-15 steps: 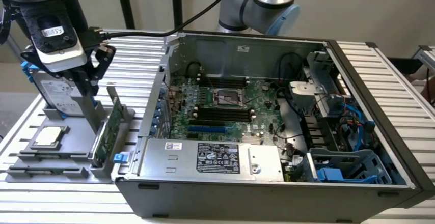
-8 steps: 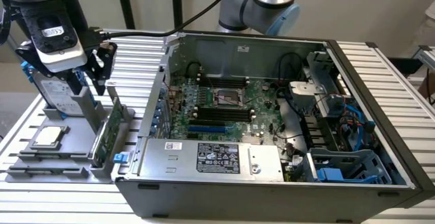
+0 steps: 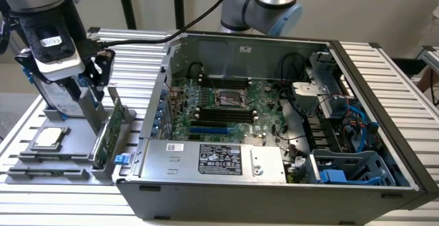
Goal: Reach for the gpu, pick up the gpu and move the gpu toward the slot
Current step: 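Pick up the gpu and move the gpu toward the slot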
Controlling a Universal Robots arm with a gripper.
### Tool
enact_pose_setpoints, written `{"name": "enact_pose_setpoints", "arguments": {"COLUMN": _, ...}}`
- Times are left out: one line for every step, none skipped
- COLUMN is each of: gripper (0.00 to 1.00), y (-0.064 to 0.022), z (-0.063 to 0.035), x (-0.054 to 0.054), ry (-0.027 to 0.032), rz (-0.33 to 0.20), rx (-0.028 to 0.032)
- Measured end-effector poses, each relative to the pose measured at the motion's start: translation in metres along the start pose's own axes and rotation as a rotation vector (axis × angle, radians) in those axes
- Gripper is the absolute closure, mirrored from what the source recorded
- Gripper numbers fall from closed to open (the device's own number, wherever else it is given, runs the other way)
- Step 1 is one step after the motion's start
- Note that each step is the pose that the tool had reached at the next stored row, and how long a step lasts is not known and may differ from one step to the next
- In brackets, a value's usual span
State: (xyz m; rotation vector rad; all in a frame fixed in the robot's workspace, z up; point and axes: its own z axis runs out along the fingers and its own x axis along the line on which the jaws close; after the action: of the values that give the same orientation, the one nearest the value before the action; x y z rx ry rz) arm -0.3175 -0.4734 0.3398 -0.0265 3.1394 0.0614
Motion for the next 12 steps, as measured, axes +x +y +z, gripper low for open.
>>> {"name": "enact_pose_setpoints", "arguments": {"gripper": 0.52, "y": -0.0001, "z": 0.0018, "x": 0.001, "ry": -0.0001, "rz": 0.000, "rx": 0.0000}}
{"name": "enact_pose_setpoints", "arguments": {"gripper": 0.52, "y": -0.0004, "z": 0.0036, "x": 0.001, "ry": -0.0002, "rz": 0.000, "rx": 0.0000}}
{"name": "enact_pose_setpoints", "arguments": {"gripper": 0.52, "y": -0.0006, "z": 0.0053, "x": 0.001, "ry": -0.0001, "rz": 0.000, "rx": 0.0001}}
{"name": "enact_pose_setpoints", "arguments": {"gripper": 0.52, "y": -0.0008, "z": 0.0073, "x": 0.001, "ry": -0.0002, "rz": 0.001, "rx": 0.0000}}
{"name": "enact_pose_setpoints", "arguments": {"gripper": 0.52, "y": -0.0012, "z": 0.0091, "x": 0.001, "ry": -0.0002, "rz": 0.001, "rx": 0.0001}}
{"name": "enact_pose_setpoints", "arguments": {"gripper": 0.52, "y": -0.0015, "z": 0.0108, "x": 0.001, "ry": -0.0003, "rz": 0.001, "rx": 0.0001}}
{"name": "enact_pose_setpoints", "arguments": {"gripper": 0.52, "y": -0.0020, "z": 0.0126, "x": 0.001, "ry": -0.0004, "rz": 0.002, "rx": 0.0001}}
{"name": "enact_pose_setpoints", "arguments": {"gripper": 0.52, "y": -0.0026, "z": 0.0144, "x": 0.001, "ry": -0.0005, "rz": 0.002, "rx": 0.0001}}
{"name": "enact_pose_setpoints", "arguments": {"gripper": 0.52, "y": -0.0034, "z": 0.0162, "x": 0.001, "ry": -0.0007, "rz": 0.002, "rx": 0.0000}}
{"name": "enact_pose_setpoints", "arguments": {"gripper": 0.52, "y": -0.0044, "z": 0.0179, "x": 0.001, "ry": -0.0007, "rz": 0.002, "rx": 0.0000}}
{"name": "enact_pose_setpoints", "arguments": {"gripper": 0.52, "y": -0.0056, "z": 0.0196, "x": 0.002, "ry": -0.0006, "rz": 0.003, "rx": 0.0002}}
{"name": "enact_pose_setpoints", "arguments": {"gripper": 0.52, "y": -0.0070, "z": 0.0214, "x": 0.002, "ry": -0.0006, "rz": 0.003, "rx": 0.0002}}
